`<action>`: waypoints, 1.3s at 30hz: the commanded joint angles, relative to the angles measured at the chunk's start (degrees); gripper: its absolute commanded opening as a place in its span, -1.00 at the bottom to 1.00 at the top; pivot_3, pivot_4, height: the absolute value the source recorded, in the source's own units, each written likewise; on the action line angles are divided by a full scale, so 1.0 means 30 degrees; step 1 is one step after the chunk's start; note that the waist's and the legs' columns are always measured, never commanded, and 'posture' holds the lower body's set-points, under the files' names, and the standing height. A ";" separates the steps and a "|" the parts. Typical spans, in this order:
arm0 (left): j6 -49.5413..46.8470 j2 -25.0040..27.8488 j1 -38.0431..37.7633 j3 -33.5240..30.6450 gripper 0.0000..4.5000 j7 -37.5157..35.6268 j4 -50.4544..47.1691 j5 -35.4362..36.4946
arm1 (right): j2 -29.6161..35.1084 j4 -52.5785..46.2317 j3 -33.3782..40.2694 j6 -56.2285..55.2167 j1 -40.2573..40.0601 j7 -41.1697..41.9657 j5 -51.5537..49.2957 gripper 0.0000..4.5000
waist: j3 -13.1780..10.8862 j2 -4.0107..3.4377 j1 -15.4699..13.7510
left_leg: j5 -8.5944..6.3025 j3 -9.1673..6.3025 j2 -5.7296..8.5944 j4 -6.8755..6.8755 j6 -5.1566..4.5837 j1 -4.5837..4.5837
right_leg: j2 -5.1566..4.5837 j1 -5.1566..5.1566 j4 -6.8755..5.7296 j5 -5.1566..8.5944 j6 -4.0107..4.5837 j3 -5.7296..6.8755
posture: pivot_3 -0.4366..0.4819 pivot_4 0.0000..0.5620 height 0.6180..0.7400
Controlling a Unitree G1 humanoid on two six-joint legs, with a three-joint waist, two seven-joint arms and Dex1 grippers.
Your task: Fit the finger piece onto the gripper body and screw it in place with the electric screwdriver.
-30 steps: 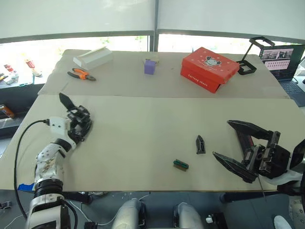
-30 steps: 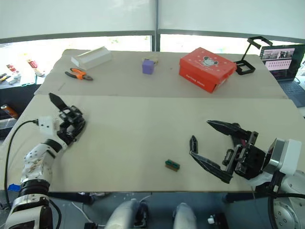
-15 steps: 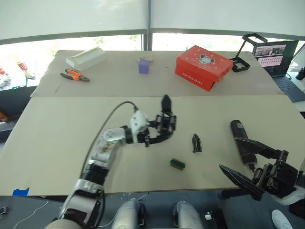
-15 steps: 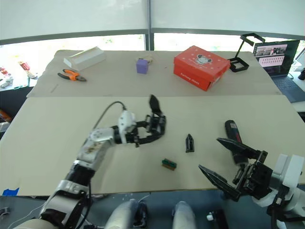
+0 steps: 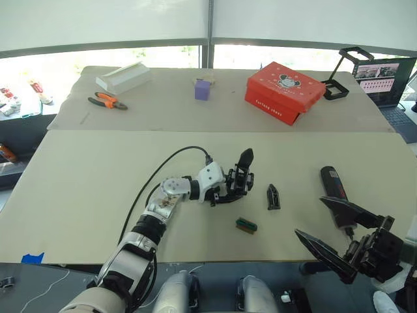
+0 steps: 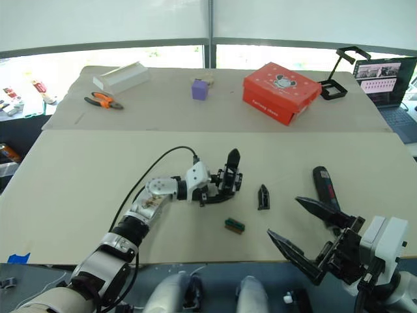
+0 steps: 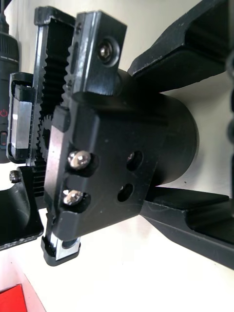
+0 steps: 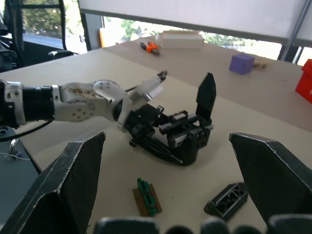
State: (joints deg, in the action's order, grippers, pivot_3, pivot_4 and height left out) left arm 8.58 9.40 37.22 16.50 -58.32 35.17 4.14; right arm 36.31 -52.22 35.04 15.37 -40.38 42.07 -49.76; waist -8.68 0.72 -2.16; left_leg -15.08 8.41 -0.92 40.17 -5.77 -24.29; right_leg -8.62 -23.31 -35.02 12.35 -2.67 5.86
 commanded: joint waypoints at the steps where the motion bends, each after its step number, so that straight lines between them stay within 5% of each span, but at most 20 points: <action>1: 0.0413 -0.0026 -0.0153 -0.0101 0.03 -0.0334 -0.1184 0.0235 | 0.0427 -0.0851 0.0366 0.0928 -0.0120 -0.1105 0.0066 1.00 | 0.0000 -0.0001 -0.0017 | 0.0000 -0.0001 -0.0002 0.0003 -0.0001 0.0000 | -0.0001 0.0002 0.0000 0.0000 -0.0001 0.0002 | -0.05 -0.47 1.00; 4: -0.0596 0.0066 -0.0633 -0.0353 0.03 -0.0382 -0.1717 0.0645 | 0.1606 -0.1251 -0.0083 0.3510 0.0419 -0.3809 -0.0448 1.00 | 0.0003 -0.0004 -0.0001 | -0.0004 -0.0002 -0.0005 0.0008 -0.0006 0.0007 | -0.0005 0.0004 -0.0006 -0.0001 -0.0002 -0.0005 | -0.05 -0.47 1.00; 8: -0.1510 0.0410 -0.1263 -0.0647 0.92 -0.0395 -0.2766 0.0908 | 0.4388 -0.0734 -0.1019 0.7898 0.2426 -0.7356 -0.3023 1.00 | 0.0003 -0.0005 0.0028 | -0.0003 -0.0008 -0.0007 0.0015 -0.0004 0.0009 | -0.0010 0.0003 -0.0009 -0.0001 -0.0001 -0.0008 | -0.05 -0.47 1.00; 9: -0.1639 0.0546 -0.1427 -0.0790 0.98 -0.0278 -0.3024 0.0971 | 0.5207 -0.0365 -0.1398 0.9034 0.3154 -0.8070 -0.3690 1.00 | 0.0003 -0.0005 0.0041 | -0.0002 -0.0009 -0.0008 0.0017 -0.0004 0.0011 | -0.0012 0.0005 -0.0011 -0.0001 0.0000 -0.0011 | -0.05 -0.47 1.00; 16: -0.1638 0.3103 -0.3339 -0.2484 0.98 -0.1602 -0.5520 0.2547 | 0.6569 0.3131 -0.5573 1.3481 0.9651 -1.1817 -0.5110 1.00 | 0.0001 -0.0003 0.0178 | 0.0008 -0.0018 -0.0014 0.0010 0.0009 0.0004 | -0.0005 0.0000 -0.0008 0.0006 0.0021 -0.0001 | -0.05 -0.47 1.00; 23: -0.3621 0.6459 -0.5485 -0.5036 0.98 -0.5186 -0.9114 0.6881 | 0.3228 0.6879 -0.9407 1.6823 1.5732 -1.5926 -0.3627 1.00 | -0.0003 -0.0023 0.0431 | 0.0018 -0.0019 -0.0006 0.0011 0.0026 -0.0020 | -0.0019 -0.0016 -0.0019 0.0010 0.0016 0.0028 | -0.05 -0.47 1.00; 30: -0.4297 0.7469 -0.6634 -0.5842 0.98 -0.5093 -1.1250 0.7791 | 0.0120 0.8136 -1.0164 1.8819 1.7377 -1.7689 -0.1773 1.00 | 0.0009 -0.0046 0.0535 | 0.0021 -0.0006 0.0009 0.0008 0.0036 -0.0007 | -0.0003 0.0012 -0.0021 0.0015 -0.0005 0.0032 | -0.05 -0.47 1.00; 39: -0.4767 0.7465 -0.6258 -0.6098 1.00 -0.4771 -1.2139 0.8640 | 0.0527 0.5245 -1.0543 2.1797 1.6058 -1.6983 -0.0930 -0.29 | 0.0014 -0.0050 0.0500 | 0.0050 -0.0004 -0.0001 -0.0046 0.0086 0.0013 | 0.0033 0.0006 -0.0028 0.0029 0.0016 0.0035 | -0.05 -0.47 1.00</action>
State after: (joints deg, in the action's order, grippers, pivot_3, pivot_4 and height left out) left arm -5.31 31.82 17.17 -0.33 -73.22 1.63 28.53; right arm 37.29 -34.09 4.92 78.04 9.94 -10.15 -52.82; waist -8.64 0.57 -0.67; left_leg -14.93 8.40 -0.92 40.02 -5.52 -24.26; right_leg -8.52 -23.29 -35.09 12.45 -2.64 5.97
